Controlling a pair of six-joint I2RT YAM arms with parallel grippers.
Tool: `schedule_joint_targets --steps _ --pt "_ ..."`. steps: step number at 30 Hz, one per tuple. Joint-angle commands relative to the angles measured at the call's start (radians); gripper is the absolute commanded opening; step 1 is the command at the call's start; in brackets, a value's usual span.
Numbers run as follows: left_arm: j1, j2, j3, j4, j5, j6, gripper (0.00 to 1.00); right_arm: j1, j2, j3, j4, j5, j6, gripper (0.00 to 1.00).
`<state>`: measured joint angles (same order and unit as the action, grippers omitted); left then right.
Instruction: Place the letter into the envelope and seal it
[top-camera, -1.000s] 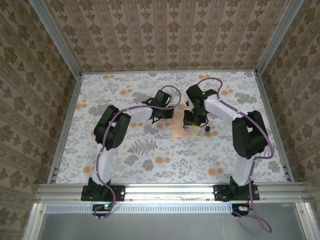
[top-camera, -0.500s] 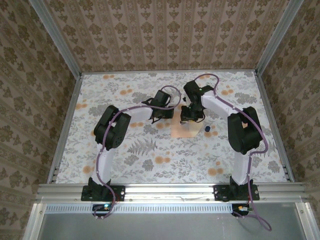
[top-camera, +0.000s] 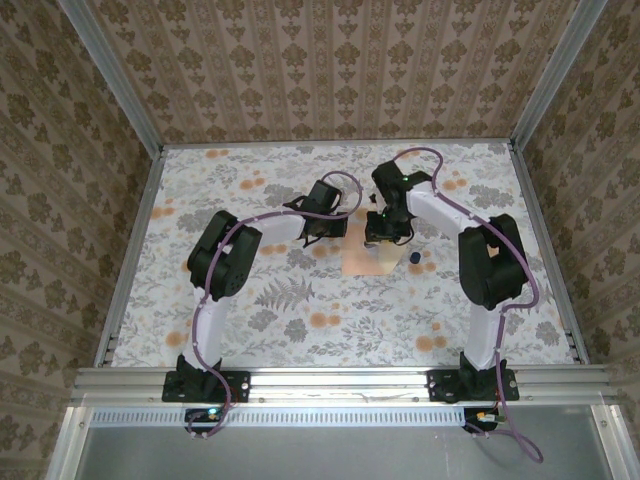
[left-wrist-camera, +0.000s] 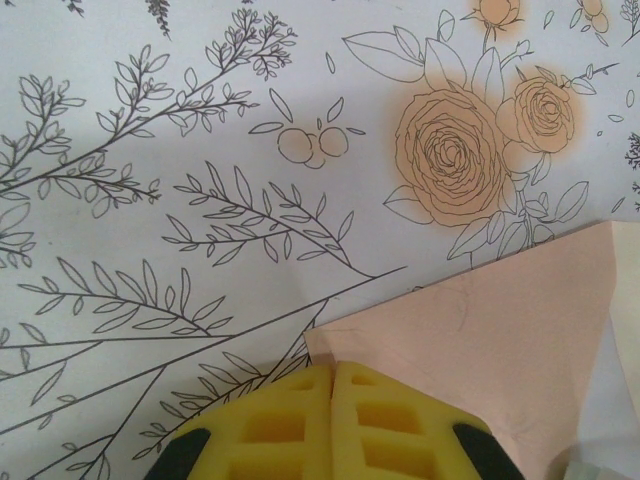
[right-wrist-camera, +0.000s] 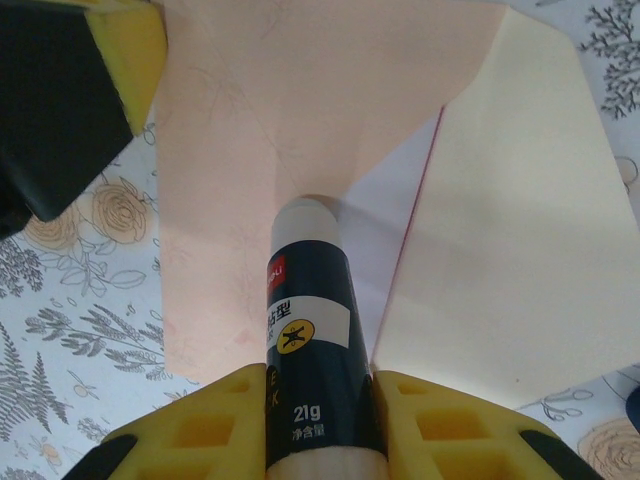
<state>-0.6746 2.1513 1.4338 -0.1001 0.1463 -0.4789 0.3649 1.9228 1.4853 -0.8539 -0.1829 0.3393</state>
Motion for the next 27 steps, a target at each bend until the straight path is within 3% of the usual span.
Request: schedule_joint_targets --steps 1,10,20,27 --pt "-0.006 -0.022 -0.026 -0.061 -0.005 -0.012 0.0 0.011 -0.029 -0.042 -0.08 0.043 -0.014 0.04" --pt "-0.008 -0.018 -0.016 -0.064 -0.001 -0.014 0.0 0.024 -0.012 -0.054 -0.084 0.025 -0.023 0.04" --pt "-0.008 -0.016 -0.013 -0.067 0.001 -0.012 0.0 0.01 0.109 0.065 -0.083 0.039 -0.046 0.03" --pt "-0.007 -0.017 -0.013 -0.069 0.001 -0.012 0.0 0.008 0.112 0.096 -0.1 0.028 -0.045 0.03"
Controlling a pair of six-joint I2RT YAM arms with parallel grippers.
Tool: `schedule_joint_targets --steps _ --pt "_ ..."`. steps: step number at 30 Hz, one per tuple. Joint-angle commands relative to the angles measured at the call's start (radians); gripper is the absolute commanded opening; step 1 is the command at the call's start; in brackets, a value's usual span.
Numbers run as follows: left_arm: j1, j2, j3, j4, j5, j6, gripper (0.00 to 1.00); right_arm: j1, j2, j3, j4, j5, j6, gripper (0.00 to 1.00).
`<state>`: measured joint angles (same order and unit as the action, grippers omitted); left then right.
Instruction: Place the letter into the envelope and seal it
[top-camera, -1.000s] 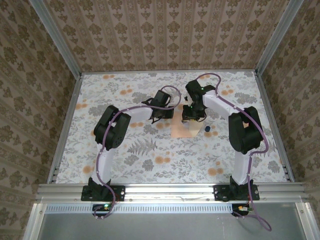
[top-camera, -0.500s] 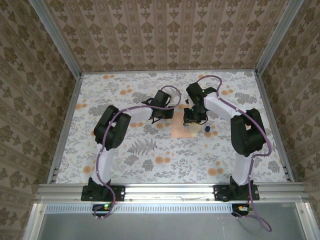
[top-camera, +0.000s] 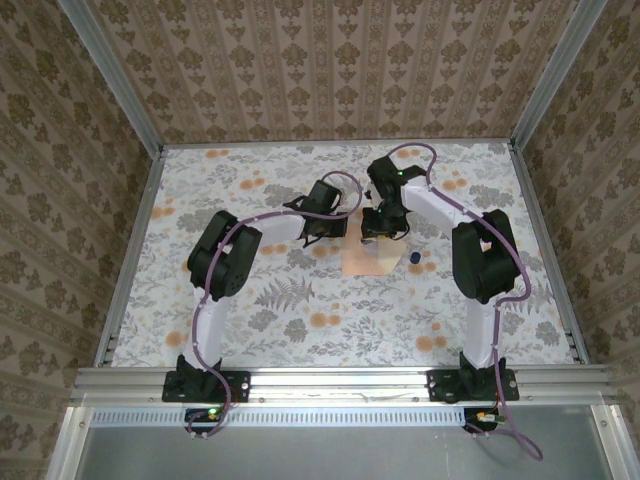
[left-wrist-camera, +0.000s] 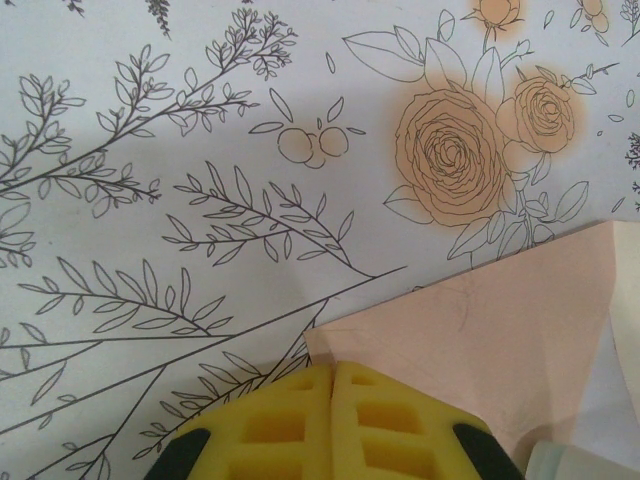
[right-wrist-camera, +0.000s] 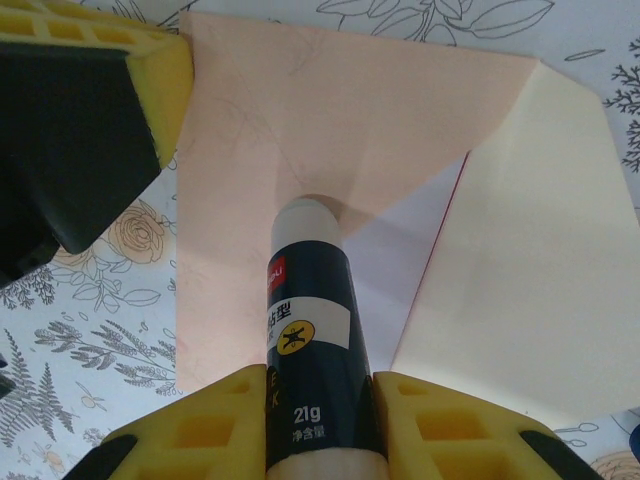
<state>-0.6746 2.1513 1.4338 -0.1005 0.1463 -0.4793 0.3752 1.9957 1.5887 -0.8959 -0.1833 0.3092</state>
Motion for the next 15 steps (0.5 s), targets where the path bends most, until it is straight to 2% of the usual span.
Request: schedule_joint_targets --steps 1,15 --pt "-0.008 -0.018 -0.015 -0.068 0.0 -0.012 0.0 0.0 0.028 -0.013 -0.061 0.028 -0.015 0.03" --pt "-0.009 -0.016 -0.018 -0.059 0.001 -0.026 0.0 0.054 -0.104 -0.147 -0.094 -0.007 -0.003 0.03"
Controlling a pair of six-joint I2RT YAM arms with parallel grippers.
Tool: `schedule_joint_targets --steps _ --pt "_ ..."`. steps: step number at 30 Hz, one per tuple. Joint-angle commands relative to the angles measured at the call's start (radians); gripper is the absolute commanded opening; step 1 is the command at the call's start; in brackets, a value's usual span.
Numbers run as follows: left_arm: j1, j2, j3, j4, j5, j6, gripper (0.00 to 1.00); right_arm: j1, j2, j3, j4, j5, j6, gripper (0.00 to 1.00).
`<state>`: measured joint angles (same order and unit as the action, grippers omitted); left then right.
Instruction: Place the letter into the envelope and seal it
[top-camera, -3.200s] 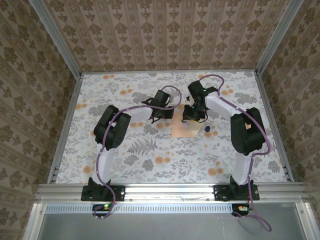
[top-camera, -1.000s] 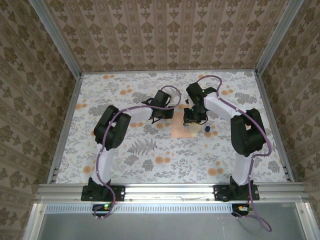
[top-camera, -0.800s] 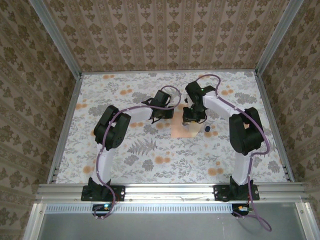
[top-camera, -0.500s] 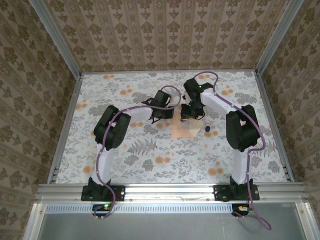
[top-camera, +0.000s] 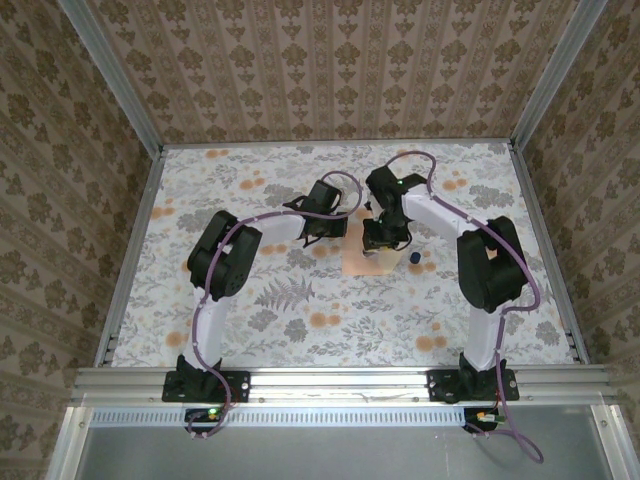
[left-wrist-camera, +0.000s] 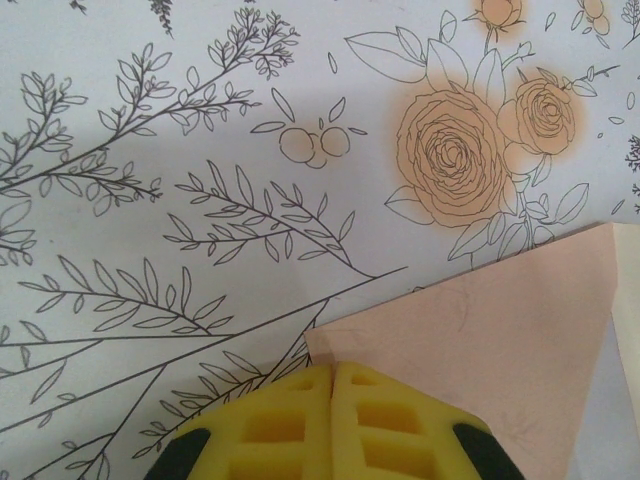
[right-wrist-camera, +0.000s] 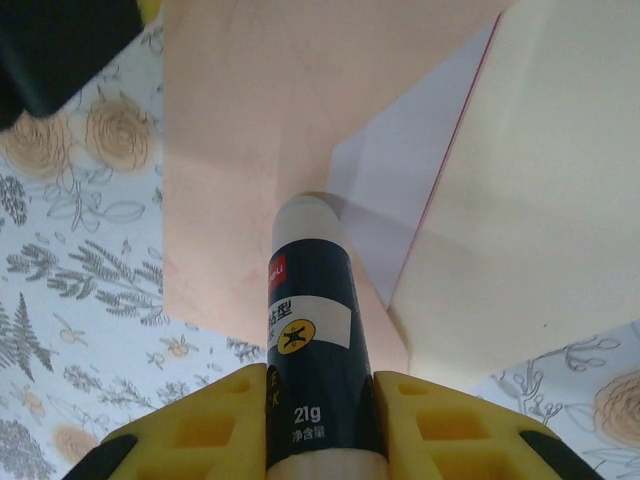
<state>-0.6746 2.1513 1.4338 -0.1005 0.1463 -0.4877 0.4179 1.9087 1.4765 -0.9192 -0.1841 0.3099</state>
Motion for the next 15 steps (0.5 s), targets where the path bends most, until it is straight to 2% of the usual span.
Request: schedule_joint_targets --steps 1,15 --pt "-0.009 -0.016 -0.018 -0.059 0.002 -0.018 0.0 0.012 -0.011 -0.038 -0.068 -0.009 -0.003 0.03" --pt "-0.008 -0.022 -0.022 -0.061 0.004 -0.012 0.0 -0.031 0.161 0.094 -0.042 0.041 -0.031 0.02"
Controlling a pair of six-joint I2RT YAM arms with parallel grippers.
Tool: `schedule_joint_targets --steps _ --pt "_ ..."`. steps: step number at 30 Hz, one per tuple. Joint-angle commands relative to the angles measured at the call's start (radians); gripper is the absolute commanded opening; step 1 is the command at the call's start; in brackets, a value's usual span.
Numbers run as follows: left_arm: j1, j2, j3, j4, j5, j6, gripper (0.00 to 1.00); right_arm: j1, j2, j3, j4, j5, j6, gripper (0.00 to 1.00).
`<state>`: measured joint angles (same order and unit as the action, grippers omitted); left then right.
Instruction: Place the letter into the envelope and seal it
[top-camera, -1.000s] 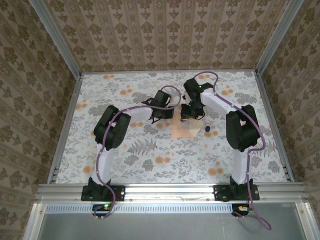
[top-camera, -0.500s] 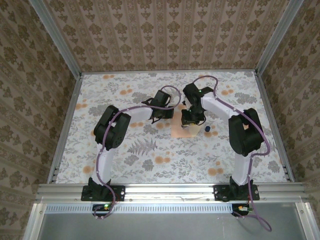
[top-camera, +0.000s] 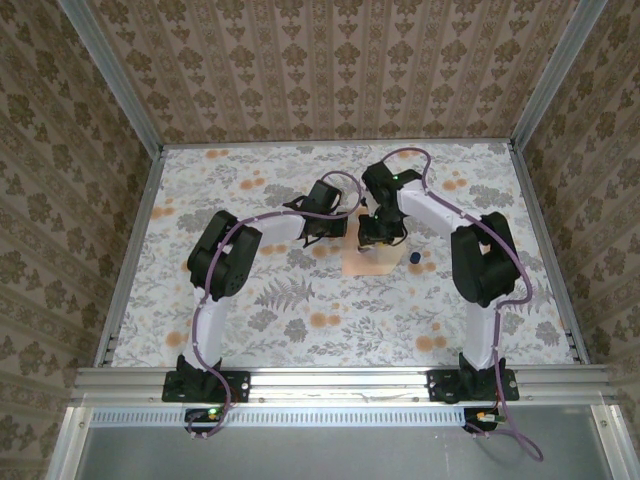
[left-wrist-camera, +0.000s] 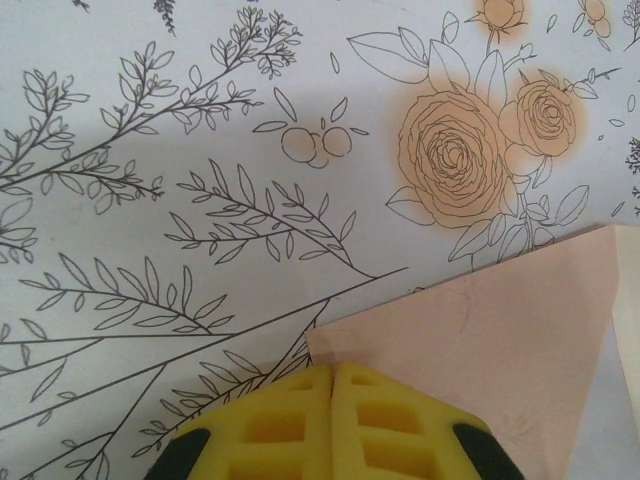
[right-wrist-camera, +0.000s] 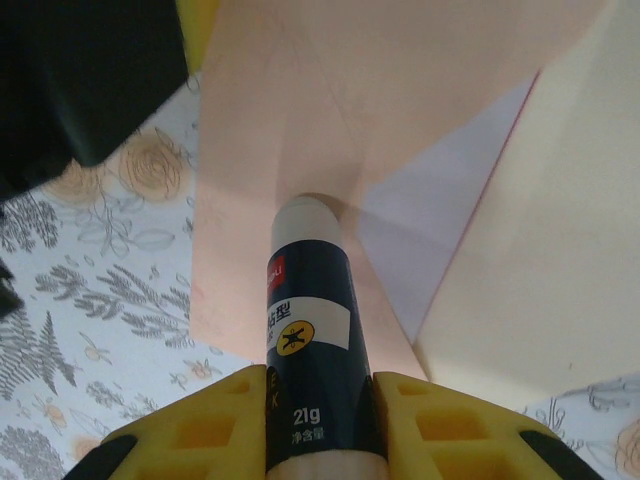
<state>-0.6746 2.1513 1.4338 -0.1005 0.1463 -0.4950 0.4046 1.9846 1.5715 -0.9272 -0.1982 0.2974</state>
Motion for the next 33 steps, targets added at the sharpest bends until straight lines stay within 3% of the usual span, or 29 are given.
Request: schedule_joint_targets --steps 1,20,33 --pt "-0.01 -0.022 -0.023 -0.061 0.003 -0.004 0.0 -0.021 0.093 0.008 -0.035 0.057 -0.02 0.02" --pt "-0.008 -0.023 -0.023 -0.057 0.004 -0.008 0.0 0.001 -0.08 -0.134 -0.064 0.04 -0.012 0.02" --pt "-0.008 -0.027 -0.023 -0.062 0.007 -0.004 0.0 -0.025 0.067 -0.036 -0.036 0.059 -0.037 0.02"
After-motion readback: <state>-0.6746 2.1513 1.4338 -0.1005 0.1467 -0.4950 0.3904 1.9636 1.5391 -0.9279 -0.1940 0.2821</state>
